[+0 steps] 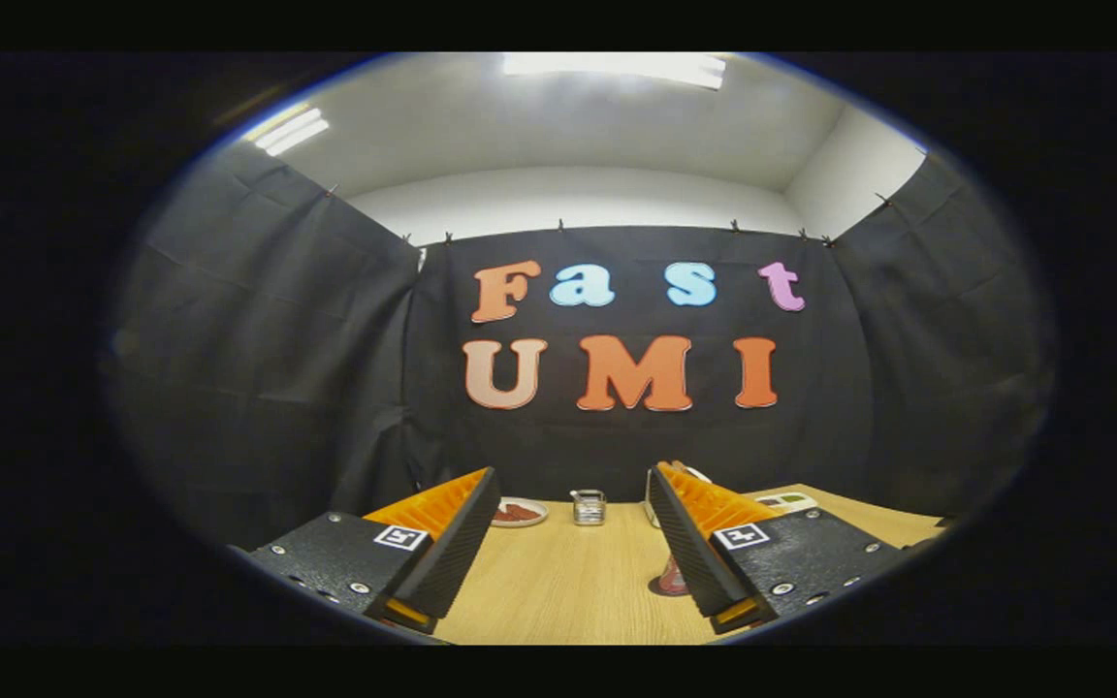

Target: Take the bottle from table, then pour the juice into the cup, finally place the bottle on the coaster

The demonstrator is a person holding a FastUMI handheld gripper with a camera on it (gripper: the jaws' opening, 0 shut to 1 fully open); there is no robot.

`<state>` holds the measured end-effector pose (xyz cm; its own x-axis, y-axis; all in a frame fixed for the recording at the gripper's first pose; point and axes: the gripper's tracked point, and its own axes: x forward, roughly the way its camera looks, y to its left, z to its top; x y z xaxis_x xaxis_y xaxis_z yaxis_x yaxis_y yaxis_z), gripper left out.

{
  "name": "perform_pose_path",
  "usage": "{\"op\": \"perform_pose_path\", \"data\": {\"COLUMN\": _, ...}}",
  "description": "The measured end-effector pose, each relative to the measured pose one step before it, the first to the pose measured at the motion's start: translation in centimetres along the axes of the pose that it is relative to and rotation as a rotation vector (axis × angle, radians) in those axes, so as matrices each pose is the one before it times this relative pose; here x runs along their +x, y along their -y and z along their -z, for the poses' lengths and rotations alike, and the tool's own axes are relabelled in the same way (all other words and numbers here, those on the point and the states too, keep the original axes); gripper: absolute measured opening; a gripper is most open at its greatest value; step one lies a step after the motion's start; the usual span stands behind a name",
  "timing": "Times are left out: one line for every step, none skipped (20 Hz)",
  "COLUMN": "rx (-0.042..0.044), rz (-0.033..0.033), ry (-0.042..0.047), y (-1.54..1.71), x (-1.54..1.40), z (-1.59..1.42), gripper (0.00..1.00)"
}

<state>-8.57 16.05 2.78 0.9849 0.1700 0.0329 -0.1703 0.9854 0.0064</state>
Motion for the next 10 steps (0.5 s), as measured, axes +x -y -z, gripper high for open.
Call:
{"op": "perform_pose_path", "data": {"rx": 0.0026, "rz": 0.00041, "ry": -0.00066, "y": 0.041, "x": 0.021, "z": -0.039, "gripper": 0.91}}
{"op": "perform_pose_path", "data": {"rx": -0.00219, "rz": 0.00108, "ry": -0.00046, "y": 0.165, "x": 0.023, "z": 0.096, "gripper": 0.91}}
{"op": "perform_pose_path", "data": {"rx": -0.00374, "rz": 0.00191, "ry": -0.0016, "y": -0.03, "x": -0.005, "z": -0.044, "gripper": 0.91}}
{"op": "perform_pose_path", "data": {"rx": -0.00157, "rz": -0.0007, "ry": 0.00164, "y": -0.014, "x": 0.069, "z": 0.05, "gripper": 0.91}}
{"op": "perform_pose_path", "data": {"rx": 0.00403, "rz": -0.00528, "ry": 0.00038, "y": -0.09, "x": 0.036, "z": -0.084, "gripper": 0.91}}
{"op": "perform_pose_path", "data": {"rx": 0.00438, "rz": -0.0015, "ry": -0.00222, "y": -0.058, "x": 0.103, "z": 0.103, "gripper": 0.91}}
{"op": "perform_pose_path", "data": {"rx": 0.00042, "rz": 0.00034, "ry": -0.00285, "y": 0.17, "x": -0.069, "z": -0.01, "gripper": 0.91}}
{"op": "perform_pose_path", "data": {"rx": -0.00135, "rz": 0.00156, "ry": 0.00032, "y": 0.159, "x": -0.004, "z": -0.139, "gripper": 0.91}}
{"op": "perform_pose_path", "data": {"rx": 0.00305, "rz": -0.00589, "ry": 0.00243, "y": -0.088, "x": 0.18, "z": -0.096, "gripper": 0.91}}
{"op": "perform_pose_path", "data": {"rx": 0.0057, "rz": -0.00753, "ry": 0.00717, "y": -0.143, "x": 0.127, "z": -0.265, "gripper": 0.91}}
